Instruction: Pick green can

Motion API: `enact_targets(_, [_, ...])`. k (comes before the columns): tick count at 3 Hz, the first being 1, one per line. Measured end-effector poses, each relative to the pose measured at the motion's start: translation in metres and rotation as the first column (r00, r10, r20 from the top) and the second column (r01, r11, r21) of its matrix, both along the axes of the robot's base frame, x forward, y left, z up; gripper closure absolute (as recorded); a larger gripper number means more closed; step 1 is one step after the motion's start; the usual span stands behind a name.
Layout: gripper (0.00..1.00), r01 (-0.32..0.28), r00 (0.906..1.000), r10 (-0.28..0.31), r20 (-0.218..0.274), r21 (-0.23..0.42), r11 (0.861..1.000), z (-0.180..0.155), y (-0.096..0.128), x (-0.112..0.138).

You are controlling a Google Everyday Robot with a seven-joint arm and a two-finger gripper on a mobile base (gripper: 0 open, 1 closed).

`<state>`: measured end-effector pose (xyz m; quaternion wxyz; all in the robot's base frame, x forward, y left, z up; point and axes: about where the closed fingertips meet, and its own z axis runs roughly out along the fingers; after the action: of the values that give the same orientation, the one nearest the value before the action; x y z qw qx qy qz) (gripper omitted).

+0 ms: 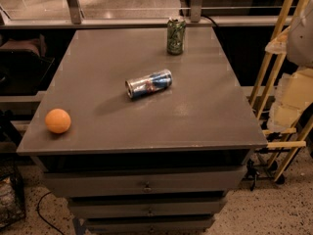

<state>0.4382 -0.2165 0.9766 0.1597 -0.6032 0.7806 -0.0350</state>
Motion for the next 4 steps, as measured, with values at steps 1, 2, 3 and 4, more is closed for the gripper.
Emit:
enact_targets(1, [0.00, 0.000, 1.0000, 0.000, 0.000, 0.000, 1.000, 0.000, 0.000, 0.000])
enact_targets(2, [0.00, 0.028, 0.9986, -0.031, 0.043, 0.059, 0.998, -0.009, -0.005, 0.039])
enact_targets(3, [0.00, 0.105, 0.9830, -0.126, 0.133, 0.158, 0.982, -0.019, -0.015, 0.115])
enact_targets(4, [0.00, 0.157, 0.9592, -0.217, 0.181, 0.295, 0.942, -0.025, -0.017, 0.185])
